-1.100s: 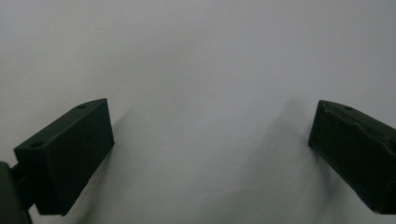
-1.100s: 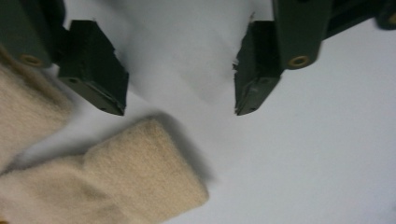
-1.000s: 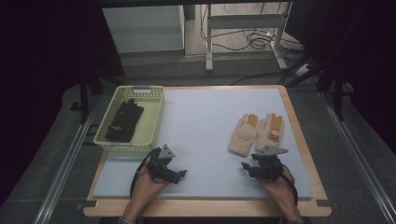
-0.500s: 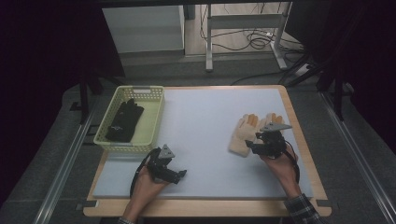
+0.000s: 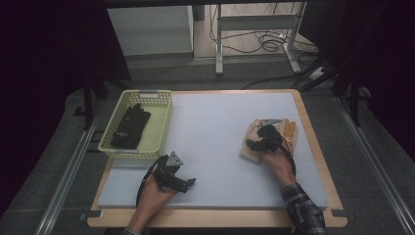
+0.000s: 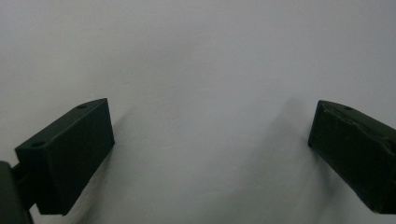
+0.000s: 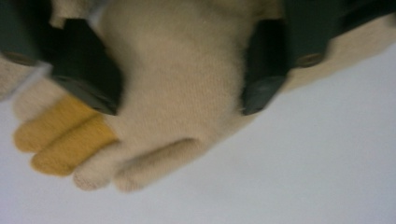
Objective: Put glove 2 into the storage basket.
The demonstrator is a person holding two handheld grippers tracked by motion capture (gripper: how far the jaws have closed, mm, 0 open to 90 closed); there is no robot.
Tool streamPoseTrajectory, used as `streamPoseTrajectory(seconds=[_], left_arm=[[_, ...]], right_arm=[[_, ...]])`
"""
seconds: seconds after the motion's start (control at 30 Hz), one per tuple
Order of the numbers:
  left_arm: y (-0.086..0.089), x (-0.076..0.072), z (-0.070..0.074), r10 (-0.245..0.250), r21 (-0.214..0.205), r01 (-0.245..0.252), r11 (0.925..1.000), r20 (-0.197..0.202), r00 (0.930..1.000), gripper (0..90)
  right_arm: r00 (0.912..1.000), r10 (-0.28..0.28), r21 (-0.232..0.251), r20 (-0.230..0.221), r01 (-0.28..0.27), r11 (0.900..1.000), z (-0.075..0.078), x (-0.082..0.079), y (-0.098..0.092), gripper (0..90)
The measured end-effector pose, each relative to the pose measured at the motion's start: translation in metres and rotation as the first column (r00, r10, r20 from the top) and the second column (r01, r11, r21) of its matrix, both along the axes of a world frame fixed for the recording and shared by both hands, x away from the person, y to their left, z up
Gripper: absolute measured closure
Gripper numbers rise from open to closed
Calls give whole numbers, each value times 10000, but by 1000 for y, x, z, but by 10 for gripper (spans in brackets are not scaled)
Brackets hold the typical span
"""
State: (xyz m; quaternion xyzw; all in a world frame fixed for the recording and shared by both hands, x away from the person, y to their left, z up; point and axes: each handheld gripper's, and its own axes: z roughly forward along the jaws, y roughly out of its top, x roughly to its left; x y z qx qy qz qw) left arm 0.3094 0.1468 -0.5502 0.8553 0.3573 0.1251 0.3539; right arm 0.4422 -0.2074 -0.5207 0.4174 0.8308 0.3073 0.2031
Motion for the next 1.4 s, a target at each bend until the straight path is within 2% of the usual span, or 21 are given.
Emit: streamPoseTrajectory(seconds=[0.03, 0.17, 0.33, 0.47, 0.57, 0.7, 0.83, 1.03, 1.13, 1.2, 1.33, 1.4], left_arm=[[0, 0, 0, -2, 1, 2, 10000, -3, 10000, 5], [0, 0, 0, 3, 3, -3, 10000, 6, 10000, 5], [0, 0, 0, 3, -3, -3, 10000, 2, 10000, 5], [0, 0, 0, 3, -2, -3, 10000, 5, 10000, 6], [0, 0, 0, 5, 8, -5, 10000, 8, 10000, 6], [0, 0, 0, 10, -14, -10, 10000, 8, 10000, 6], [0, 0, 0, 17, -5, -17, 10000, 25, 10000, 6], [0, 0, 0, 0, 5, 0, 10000, 18, 10000, 6], [0, 0, 0, -1, 6, 1, 10000, 21, 10000, 6], [0, 0, 0, -6, 9, 6, 10000, 20, 10000, 6], [0, 0, 0, -5, 7, 5, 10000, 16, 10000, 6], [0, 0, 0, -5, 8, 5, 10000, 8, 10000, 6]], right_arm=[[9999, -35, -9, -133, 35, 10000, 2, -1, 1, 437], [9997, 8, -13, -227, -8, 10000, 4, -4, 0, 564], [9993, 357, 302, 47, -359, 9989, 10, -9, -3, 596], [9939, 1005, 731, 448, -1036, 9919, 28, -25, 7, 593], [9827, 1777, 757, 524, -1813, 9805, 42, -43, 22, 585], [9684, 2430, 923, 555, -2473, 9645, 49, -62, 39, 571], [9590, 2811, 1267, 352, -2833, 9506, 44, -72, 56, 561], [9419, 3355, 1057, 173, -3354, 9361, 25, -80, 84, 545], [9374, 3482, 1108, -86, -3452, 9320, 12, -80, 94, 455], [9316, 3632, 1178, -164, -3589, 9259, 9, -81, 95, 405], [9323, 3616, 1387, -17, -3579, 9234, 16, -80, 91, 374], [9367, 3502, 1408, 39, -3473, 9271, 21, -79, 86, 373]])
